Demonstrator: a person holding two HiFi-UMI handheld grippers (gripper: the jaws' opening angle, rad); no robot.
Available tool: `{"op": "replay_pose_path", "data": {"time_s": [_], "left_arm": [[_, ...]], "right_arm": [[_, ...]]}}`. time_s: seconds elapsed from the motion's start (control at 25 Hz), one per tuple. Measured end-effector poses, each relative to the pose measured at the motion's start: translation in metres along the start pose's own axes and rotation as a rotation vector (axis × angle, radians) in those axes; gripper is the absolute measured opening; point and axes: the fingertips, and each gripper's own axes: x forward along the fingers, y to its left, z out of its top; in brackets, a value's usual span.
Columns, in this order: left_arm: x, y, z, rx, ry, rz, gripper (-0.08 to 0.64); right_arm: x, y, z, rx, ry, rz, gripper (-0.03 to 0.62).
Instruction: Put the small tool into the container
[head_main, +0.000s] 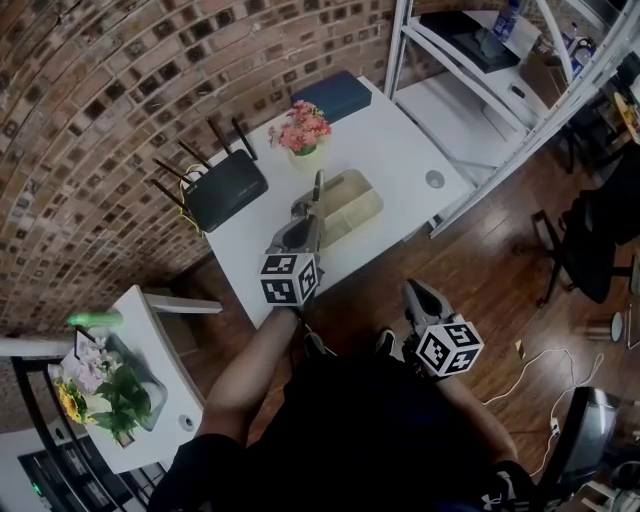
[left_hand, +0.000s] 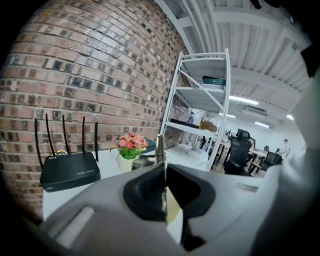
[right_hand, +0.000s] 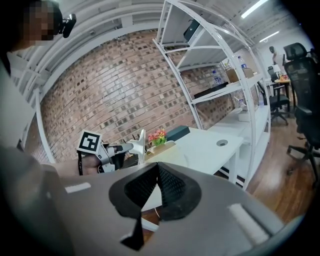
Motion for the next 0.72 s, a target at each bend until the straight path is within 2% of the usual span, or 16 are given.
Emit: {"op": "replay_pose_path", "data": {"time_s": [0.32,0.72], "left_arm": [[0.008,-0.008,-0.029,0.118,0.068,0.015,0.006],[0.017,-0.011,-0.044,0.167,0.107,0.047,0.006]], "right_arm": [[0.002,-0.002,-0.001,0.015,0.008,0.006,0.008],[0.001,-0.004,-0.004,0.027,0.014,0.011,0.008]]}}
